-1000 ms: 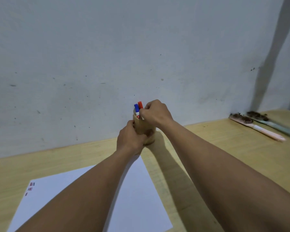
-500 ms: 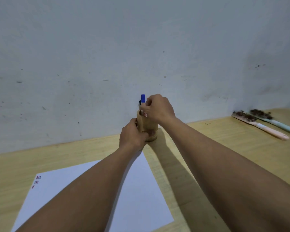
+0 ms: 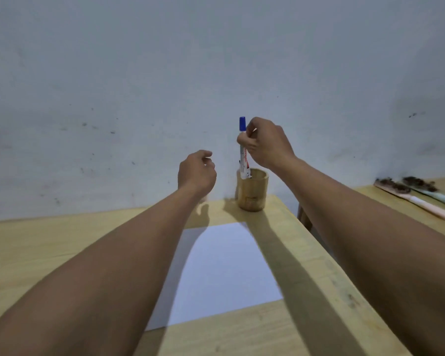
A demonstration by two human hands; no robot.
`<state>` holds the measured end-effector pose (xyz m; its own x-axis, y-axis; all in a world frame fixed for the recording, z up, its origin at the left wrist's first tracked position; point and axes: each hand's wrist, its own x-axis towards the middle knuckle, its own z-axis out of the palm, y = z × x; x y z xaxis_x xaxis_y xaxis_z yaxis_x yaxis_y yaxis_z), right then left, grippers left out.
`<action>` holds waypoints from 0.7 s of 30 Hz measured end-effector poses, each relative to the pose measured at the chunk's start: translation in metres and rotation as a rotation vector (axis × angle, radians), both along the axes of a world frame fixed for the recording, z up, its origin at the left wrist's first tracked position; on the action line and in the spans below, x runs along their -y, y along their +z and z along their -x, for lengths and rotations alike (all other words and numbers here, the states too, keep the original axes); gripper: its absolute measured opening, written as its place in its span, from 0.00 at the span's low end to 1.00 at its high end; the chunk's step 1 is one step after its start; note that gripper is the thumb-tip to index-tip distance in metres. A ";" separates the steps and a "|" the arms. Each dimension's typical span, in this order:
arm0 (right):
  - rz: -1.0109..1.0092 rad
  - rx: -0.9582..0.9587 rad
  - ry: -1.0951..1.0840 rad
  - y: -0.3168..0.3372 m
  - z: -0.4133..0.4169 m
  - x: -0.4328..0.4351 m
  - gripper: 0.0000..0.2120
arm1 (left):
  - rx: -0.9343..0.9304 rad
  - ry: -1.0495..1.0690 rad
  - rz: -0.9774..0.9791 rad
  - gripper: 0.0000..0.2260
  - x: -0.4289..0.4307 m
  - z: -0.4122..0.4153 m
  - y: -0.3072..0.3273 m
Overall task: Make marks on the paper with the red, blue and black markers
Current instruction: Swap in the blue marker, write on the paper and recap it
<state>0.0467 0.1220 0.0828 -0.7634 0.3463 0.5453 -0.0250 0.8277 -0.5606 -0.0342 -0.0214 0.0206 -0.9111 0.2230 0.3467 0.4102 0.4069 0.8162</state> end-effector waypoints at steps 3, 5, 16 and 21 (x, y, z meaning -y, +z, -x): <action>0.030 0.035 0.015 0.003 -0.007 0.025 0.08 | 0.057 -0.030 -0.205 0.12 0.025 -0.011 0.026; 0.005 0.076 0.055 0.003 -0.011 0.039 0.08 | 0.106 -0.060 -0.316 0.12 0.041 -0.021 0.042; 0.137 0.216 0.310 0.008 -0.030 0.090 0.10 | 0.306 -0.280 -0.338 0.07 0.106 -0.041 0.067; 0.602 0.374 0.463 0.009 -0.044 0.103 0.06 | 0.413 -0.174 -0.559 0.06 0.128 -0.036 0.070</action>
<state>0.0909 0.0193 0.0921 -0.9932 0.1048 0.0514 -0.0132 0.3367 -0.9415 0.0019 -0.1490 0.0907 -0.9598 0.2671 0.0858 0.0434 -0.1609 0.9860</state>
